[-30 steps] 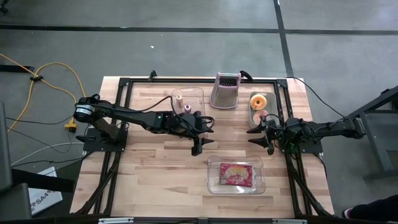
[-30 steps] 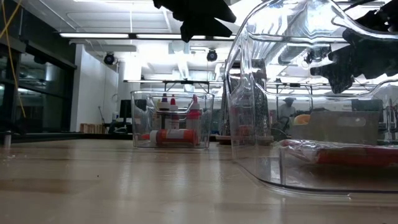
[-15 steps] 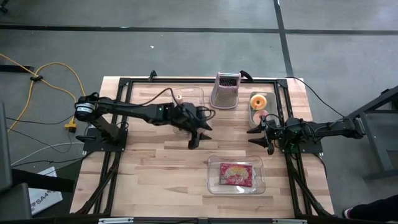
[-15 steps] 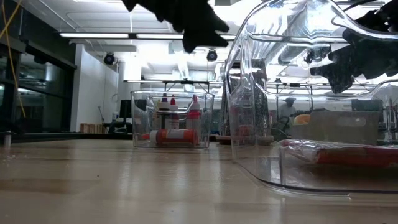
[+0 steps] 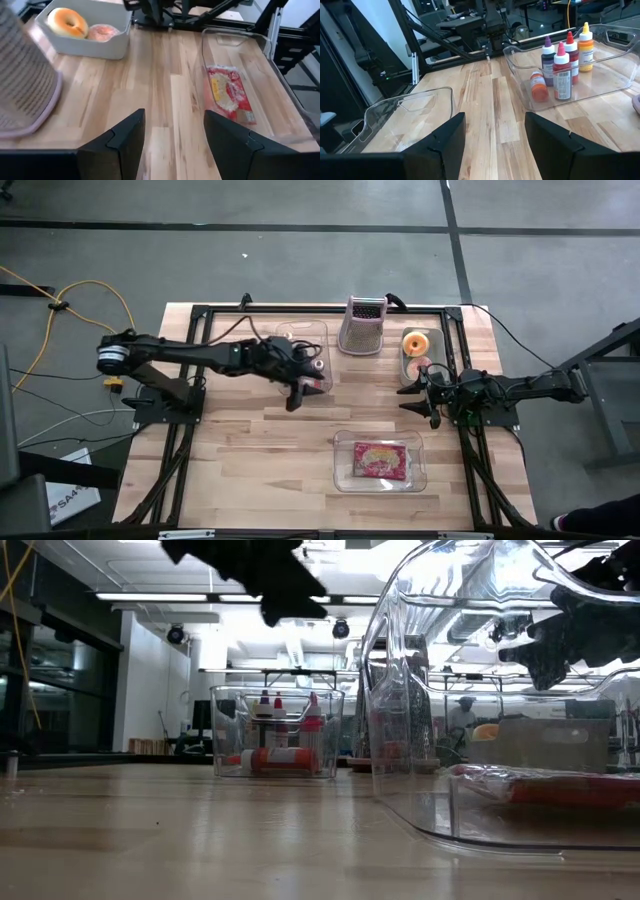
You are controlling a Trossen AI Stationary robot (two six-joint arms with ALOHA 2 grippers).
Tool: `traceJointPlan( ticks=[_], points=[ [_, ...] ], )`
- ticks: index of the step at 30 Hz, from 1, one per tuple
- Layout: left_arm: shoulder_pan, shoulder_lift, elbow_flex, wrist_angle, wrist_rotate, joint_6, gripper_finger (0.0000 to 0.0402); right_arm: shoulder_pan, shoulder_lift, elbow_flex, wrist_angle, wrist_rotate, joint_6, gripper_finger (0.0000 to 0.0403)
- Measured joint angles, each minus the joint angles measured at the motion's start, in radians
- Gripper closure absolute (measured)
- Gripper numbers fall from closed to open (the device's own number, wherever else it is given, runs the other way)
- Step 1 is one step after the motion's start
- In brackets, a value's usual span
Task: Pick & Place Food Item
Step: Return to Home Position
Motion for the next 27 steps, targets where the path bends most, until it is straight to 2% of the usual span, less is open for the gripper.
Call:
traceJointPlan(
  ticks=[19,27],
  points=[
    [0.025,-0.442,-0.415,0.102,-0.036,-0.037,0.0205,0.000,0.000,0.000,0.001,0.004,0.000,0.0209],
    [0.024,-0.617,-0.596,0.195,-0.052,-0.054,0.0205,0.000,0.000,0.000,0.002,0.004,0.000,0.0209]
  ],
)
